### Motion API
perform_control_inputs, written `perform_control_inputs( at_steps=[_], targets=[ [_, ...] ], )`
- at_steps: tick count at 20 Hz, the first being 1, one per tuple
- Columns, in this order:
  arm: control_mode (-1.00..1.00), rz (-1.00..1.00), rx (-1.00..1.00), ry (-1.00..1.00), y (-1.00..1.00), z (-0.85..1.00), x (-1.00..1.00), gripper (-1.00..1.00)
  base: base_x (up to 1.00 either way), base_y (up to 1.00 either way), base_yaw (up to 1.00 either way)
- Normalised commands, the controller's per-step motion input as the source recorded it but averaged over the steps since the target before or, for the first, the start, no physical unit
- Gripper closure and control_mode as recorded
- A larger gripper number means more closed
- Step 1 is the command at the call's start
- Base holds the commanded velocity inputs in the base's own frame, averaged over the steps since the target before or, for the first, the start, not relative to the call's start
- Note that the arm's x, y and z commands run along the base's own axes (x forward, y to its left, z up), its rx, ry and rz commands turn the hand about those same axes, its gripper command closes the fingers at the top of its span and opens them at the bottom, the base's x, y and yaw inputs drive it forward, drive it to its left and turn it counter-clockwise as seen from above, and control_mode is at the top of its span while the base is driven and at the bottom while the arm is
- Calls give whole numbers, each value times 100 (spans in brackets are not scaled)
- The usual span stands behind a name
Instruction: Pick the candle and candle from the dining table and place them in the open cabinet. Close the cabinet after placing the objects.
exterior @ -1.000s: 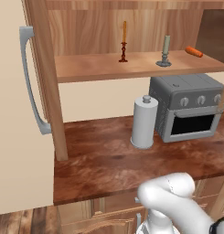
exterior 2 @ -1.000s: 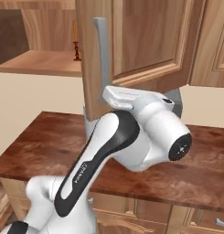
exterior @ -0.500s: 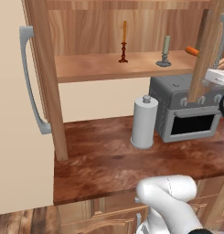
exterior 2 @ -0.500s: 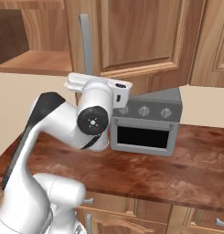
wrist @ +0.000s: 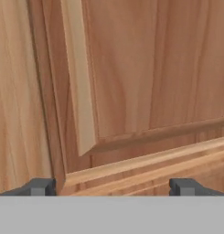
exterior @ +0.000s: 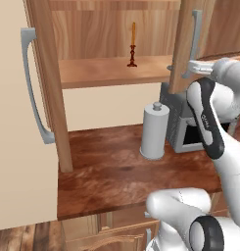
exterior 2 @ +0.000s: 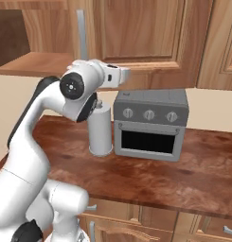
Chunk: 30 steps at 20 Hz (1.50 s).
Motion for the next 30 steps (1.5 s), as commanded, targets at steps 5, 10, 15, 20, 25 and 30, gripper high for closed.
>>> perform_control_inputs(
  at_steps=[5,10,15,20,25,30],
  targets=[
    [-100,-9,0,24,-28,12,96,-100,0,0,0],
    [-100,-8,3,22,-28,0,28,-100,0,0,0],
    [-100,-1,9,19,-39,-60,22,-100,0,0,0],
    [-100,-1,22,26,-42,-88,52,-100,0,0,0],
    [-100,-1,28,6,-37,-82,100,-100,0,0,0],
    [-100,0,21,-19,-27,-73,74,-100,0,0,0]
  ],
)
